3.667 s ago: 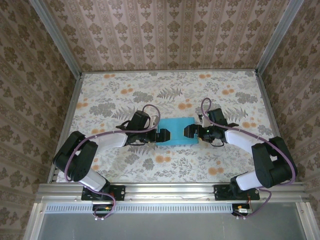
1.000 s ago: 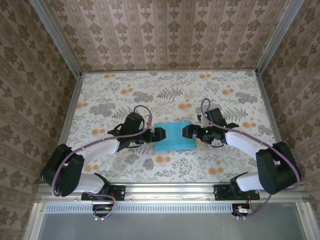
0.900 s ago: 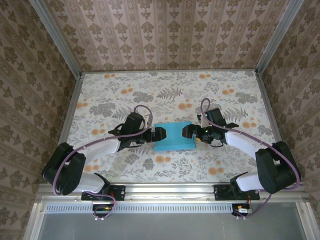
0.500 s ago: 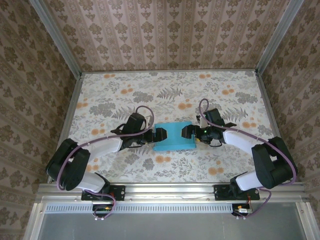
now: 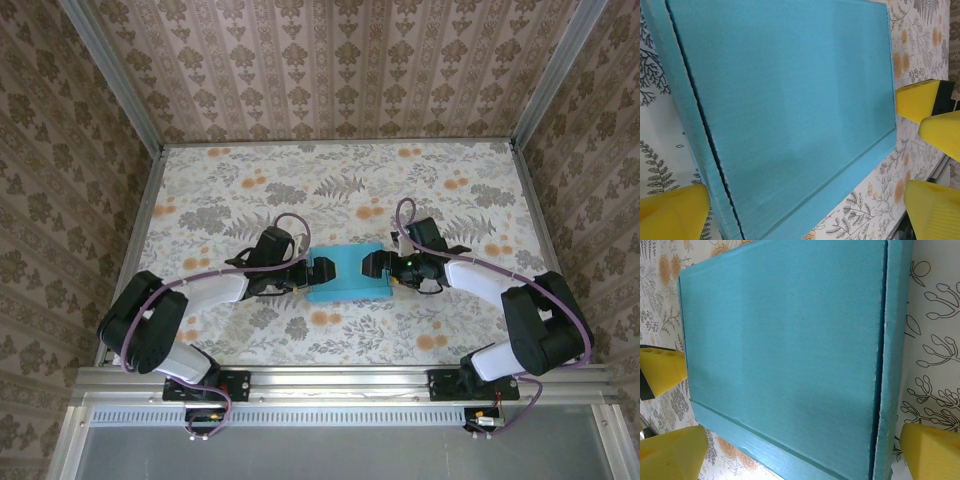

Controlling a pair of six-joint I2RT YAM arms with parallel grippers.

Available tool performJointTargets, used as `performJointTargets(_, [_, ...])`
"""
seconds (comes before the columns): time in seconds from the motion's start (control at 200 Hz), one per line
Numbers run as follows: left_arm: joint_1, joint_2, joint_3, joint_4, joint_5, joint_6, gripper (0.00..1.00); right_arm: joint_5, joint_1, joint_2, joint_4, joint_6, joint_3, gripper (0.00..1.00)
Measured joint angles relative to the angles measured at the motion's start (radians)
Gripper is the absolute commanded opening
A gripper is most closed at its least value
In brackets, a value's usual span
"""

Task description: Fold the paper box

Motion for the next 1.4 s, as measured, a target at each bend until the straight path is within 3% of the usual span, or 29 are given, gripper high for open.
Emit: performJointTargets(1.4, [0.0, -0.002, 0.0, -0.015, 0.026, -0.017, 1.0, 0.057, 0.026, -0.06, -0.023, 0.0, 0.0, 1.0])
